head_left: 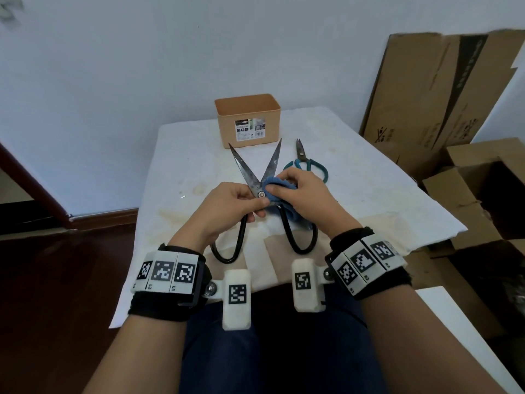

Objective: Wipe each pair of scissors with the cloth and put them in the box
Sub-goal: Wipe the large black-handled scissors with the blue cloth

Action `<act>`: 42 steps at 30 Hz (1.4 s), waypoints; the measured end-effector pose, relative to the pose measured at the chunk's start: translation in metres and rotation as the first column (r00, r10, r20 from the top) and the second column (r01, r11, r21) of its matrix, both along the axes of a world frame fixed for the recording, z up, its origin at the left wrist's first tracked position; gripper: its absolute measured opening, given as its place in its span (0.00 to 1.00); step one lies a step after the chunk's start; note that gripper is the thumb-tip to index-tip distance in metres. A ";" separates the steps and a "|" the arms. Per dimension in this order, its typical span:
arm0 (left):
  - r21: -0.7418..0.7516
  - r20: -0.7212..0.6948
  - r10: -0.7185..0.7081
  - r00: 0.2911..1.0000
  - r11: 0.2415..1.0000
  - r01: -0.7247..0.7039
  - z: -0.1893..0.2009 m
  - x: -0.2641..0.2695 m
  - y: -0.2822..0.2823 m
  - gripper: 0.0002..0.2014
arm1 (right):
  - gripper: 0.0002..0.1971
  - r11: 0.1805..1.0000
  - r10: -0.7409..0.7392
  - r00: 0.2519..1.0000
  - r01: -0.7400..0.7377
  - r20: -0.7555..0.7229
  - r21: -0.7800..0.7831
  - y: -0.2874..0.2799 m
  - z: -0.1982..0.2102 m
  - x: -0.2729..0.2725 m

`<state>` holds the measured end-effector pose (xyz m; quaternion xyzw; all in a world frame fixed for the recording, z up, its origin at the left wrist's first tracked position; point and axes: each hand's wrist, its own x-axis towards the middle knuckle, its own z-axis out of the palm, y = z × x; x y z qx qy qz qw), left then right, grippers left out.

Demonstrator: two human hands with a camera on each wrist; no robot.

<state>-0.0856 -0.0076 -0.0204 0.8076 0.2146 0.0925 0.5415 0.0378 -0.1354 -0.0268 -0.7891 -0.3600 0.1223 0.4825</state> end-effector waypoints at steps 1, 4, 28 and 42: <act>0.011 0.003 0.003 1.000 1.000 -0.003 0.000 0.000 -0.001 0.08 | 0.10 1.000 0.001 1.000 -0.001 0.011 -0.009 0.001 0.000 -0.001; 0.044 0.015 0.013 1.000 0.999 -0.014 0.001 0.000 -0.003 0.10 | 0.09 1.000 -0.008 1.000 0.008 0.024 -0.018 0.002 0.001 -0.003; 0.218 -0.031 -0.021 0.999 0.976 0.027 0.001 0.003 -0.005 0.17 | 0.20 0.961 -0.053 0.981 0.101 0.186 -0.257 0.007 0.005 -0.004; 0.078 -0.042 -0.068 0.997 0.994 0.072 -0.002 -0.004 0.006 0.16 | 0.17 0.953 -0.301 0.952 0.303 0.058 -0.027 -0.002 0.001 0.011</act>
